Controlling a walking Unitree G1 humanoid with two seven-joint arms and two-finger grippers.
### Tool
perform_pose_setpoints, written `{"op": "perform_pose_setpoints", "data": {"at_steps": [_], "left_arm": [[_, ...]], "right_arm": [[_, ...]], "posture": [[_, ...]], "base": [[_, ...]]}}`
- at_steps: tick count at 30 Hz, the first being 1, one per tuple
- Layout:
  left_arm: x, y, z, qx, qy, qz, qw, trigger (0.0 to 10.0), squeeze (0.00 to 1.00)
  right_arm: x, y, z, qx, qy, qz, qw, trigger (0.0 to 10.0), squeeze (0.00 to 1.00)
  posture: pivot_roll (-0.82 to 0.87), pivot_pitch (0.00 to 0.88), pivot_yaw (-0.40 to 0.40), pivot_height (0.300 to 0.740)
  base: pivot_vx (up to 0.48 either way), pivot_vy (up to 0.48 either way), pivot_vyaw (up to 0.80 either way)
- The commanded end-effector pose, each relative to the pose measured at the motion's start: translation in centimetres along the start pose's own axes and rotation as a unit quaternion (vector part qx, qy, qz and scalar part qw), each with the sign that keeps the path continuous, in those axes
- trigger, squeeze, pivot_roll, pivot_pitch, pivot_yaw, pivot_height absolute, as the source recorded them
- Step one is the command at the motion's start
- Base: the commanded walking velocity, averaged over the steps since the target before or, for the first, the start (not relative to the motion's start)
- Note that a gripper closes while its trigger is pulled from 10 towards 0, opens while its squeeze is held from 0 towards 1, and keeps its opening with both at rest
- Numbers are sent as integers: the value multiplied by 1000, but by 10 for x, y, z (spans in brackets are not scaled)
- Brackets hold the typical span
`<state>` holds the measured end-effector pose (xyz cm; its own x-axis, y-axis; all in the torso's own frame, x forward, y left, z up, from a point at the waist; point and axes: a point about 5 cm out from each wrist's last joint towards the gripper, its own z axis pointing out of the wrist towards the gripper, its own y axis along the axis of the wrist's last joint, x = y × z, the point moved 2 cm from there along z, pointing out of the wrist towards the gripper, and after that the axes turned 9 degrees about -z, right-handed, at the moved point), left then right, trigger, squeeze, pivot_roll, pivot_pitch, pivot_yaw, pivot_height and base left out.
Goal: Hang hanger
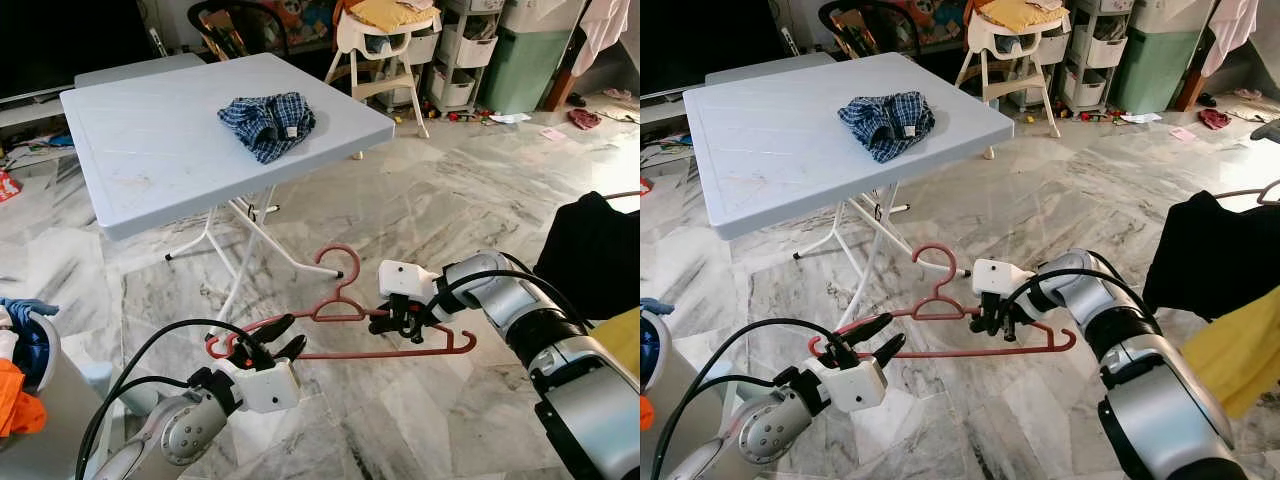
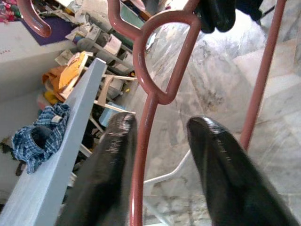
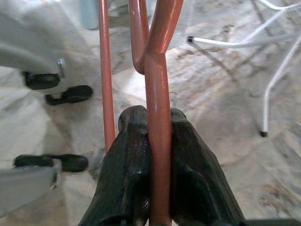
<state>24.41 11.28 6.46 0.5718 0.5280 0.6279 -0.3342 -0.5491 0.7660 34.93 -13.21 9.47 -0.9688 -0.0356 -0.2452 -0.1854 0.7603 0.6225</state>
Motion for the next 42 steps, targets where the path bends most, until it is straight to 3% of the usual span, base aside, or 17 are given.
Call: {"op": "perform_pose_setpoints", "data": {"at_steps": [1, 3, 9, 17, 18, 21, 22, 26, 29, 32, 33, 34, 35, 36, 37, 38, 42], "left_arm": [[6, 6, 0, -10, 12, -50, 999, 10000, 1000], [4, 8, 0, -12, 20, -139, 990, 10000, 1000], [6, 10, 0, -21, 56, -212, 975, 10000, 1000], [8, -3, 2, 22, 146, -307, 940, 10000, 1000], [8, -13, 1, 45, 171, -317, 932, 10000, 1000], [11, -21, 0, 66, 205, -327, 920, 10000, 1000], [15, -27, -2, 79, 230, -337, 909, 10000, 1000], [21, -40, -7, 105, 272, -356, 888, 10000, 1000], [24, -54, -12, 143, 284, -352, 880, 10000, 1000], [20, -59, -10, 166, 277, -366, 873, 10000, 1000], [17, -60, -8, 174, 264, -370, 874, 10000, 0], [14, -61, -7, 179, 255, -372, 875, 10000, 0], [12, -58, -5, 174, 246, -365, 881, 10000, 0], [11, -57, -4, 172, 243, -364, 883, 10000, 0], [9, -56, -3, 170, 238, -363, 885, 10000, 0], [7, -54, -2, 167, 233, -368, 884, 10000, 0], [3, -50, 1, 156, 218, -380, 885, 10000, 0]], "right_arm": [[-3, -2, 0, 1, -25, 4, 1000, 0, 0], [-6, -6, 2, 11, -65, 13, 998, 0, 0], [-4, -20, 7, 22, -128, 48, 990, 0, 0], [2, -40, 18, 1, -279, 169, 945, 0, 0], [3, -47, 17, -10, -335, 229, 914, 0, 0], [7, -58, 15, -19, -395, 296, 869, 0, 0], [13, -68, 14, -19, -425, 344, 837, 0, 0], [21, -80, 9, -1, -473, 373, 798, 0, 0], [31, -93, 2, 22, -525, 398, 752, 0, 0], [38, -96, 0, 30, -546, 410, 730, 0, 0], [40, -96, 0, 29, -550, 412, 726, 0, 0], [42, -96, 0, 29, -554, 414, 722, 0, 0], [46, -97, 0, 21, -565, 433, 702, 3373, 0], [48, -96, 1, 18, -567, 441, 696, 4863, 0], [51, -96, 1, 11, -572, 451, 685, 4863, 0], [54, -95, 2, -1, -575, 468, 671, 10000, 0], [60, -92, 3, -21, -579, 484, 656, 10000, 0]], "posture": [[-29, 0, 5, 740], [-21, 0, 3, 740], [-19, 0, 2, 740], [-30, 0, 2, 740], [-33, 0, 5, 740], [-39, 0, 8, 740], [-48, 0, 14, 740], [-60, 0, 21, 740], [-78, 0, 34, 740], [-83, 0, 35, 740], [-84, 0, 36, 740], [-84, 0, 36, 740], [-88, 0, 37, 740], [-89, 0, 39, 740], [-90, 0, 39, 740], [-91, 0, 41, 740], [-90, 0, 46, 740]], "base": [[0, 0, 0], [0, 0, 0], [0, 0, 0], [0, 0, 0], [0, 0, 0], [0, 0, 0], [0, 0, 0], [0, 0, 0], [0, 0, 0], [0, 0, 0], [0, 0, 0], [0, 0, 0], [0, 0, 0], [0, 0, 0], [0, 0, 0], [0, 0, 0], [0, 0, 0]]}}
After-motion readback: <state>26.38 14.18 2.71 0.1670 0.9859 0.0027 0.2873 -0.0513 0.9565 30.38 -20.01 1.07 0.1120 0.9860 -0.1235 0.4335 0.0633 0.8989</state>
